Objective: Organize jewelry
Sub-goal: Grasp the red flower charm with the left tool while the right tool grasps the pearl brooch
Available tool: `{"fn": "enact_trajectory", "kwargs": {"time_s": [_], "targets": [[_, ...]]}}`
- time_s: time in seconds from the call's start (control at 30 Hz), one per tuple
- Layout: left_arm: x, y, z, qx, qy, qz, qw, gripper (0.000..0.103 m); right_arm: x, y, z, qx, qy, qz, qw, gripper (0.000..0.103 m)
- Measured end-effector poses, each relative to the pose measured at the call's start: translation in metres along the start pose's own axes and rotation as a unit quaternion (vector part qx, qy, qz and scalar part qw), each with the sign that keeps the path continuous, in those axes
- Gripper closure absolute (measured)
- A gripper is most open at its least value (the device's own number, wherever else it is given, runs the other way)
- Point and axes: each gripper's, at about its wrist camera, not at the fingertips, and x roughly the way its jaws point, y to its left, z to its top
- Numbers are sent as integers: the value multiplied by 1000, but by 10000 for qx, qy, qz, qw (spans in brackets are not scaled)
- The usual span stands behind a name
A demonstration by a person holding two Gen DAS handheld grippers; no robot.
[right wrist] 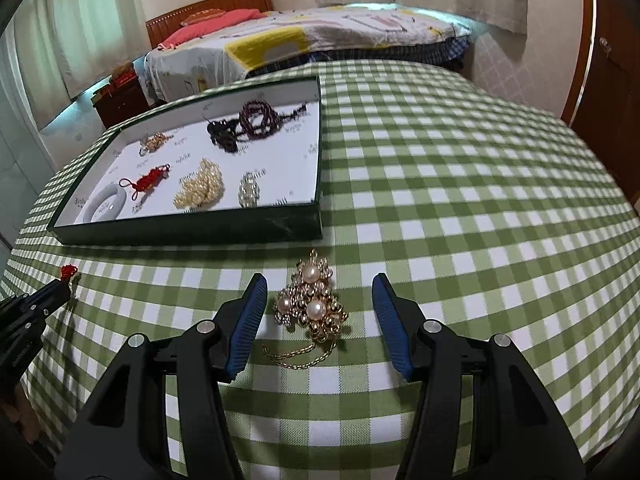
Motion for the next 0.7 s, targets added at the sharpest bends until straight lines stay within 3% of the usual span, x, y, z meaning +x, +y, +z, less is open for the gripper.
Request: {"fn": "enact_trajectory", "kwargs": {"time_s": [0.07, 0.13, 0.23, 0.7], "targets": [[1, 1, 0, -10, 8, 4, 10000, 89, 1, 4, -1, -93, 6, -41, 9999, 52], [2, 1, 0, -18, 16, 7, 10000, 89, 1, 6, -2, -149, -9, -57, 9999, 69], [3, 2, 1, -21, 22, 9, 10000, 89, 0, 10, -3, -227, -21, -11, 9997, 73], [-1, 3, 2, -53, -33, 8, 10000, 89, -14, 24, -5, -321, -143, 206, 9992, 74]]}}
